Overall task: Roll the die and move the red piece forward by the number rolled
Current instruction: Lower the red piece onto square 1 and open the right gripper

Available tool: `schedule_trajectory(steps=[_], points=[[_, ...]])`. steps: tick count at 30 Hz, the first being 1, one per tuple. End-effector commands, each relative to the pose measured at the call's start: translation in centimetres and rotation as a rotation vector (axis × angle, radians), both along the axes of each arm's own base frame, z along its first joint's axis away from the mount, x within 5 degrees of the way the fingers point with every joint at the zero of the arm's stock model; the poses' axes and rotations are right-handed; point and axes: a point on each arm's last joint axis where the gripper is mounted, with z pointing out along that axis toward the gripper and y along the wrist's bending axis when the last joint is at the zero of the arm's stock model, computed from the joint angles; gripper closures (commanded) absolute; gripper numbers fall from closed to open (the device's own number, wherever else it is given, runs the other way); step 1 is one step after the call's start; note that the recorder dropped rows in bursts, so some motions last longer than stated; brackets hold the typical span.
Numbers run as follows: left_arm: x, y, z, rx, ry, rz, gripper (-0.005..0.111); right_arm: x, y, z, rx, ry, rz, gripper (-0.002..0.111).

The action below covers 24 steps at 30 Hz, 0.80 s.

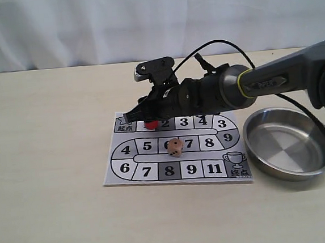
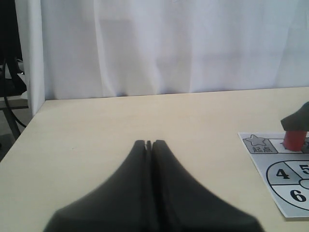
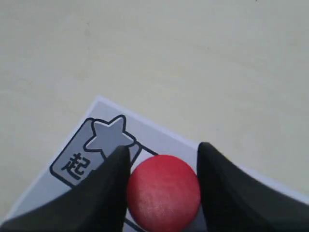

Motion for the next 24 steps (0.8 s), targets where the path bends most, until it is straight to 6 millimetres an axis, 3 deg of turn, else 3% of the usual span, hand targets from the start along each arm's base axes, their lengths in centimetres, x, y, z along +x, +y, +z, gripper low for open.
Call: schedule_trajectory(steps=[1,12,24], points=[[0.0,0.0,-0.01,0.001,-0.009,0.0,0.107,-0.33,0.25,-0.61,-0.005,0.026,0.006,0.104],[0.0,0.0,-0.01,0.001,-0.009,0.0,0.107,-0.19,0.25,-0.47,0.0,0.006,0.0,0.101],[0.0,0.0,-0.01,0.001,-0.009,0.0,0.107,-0.08,0.24,-0.37,0.005,-0.01,-0.005,0.06]])
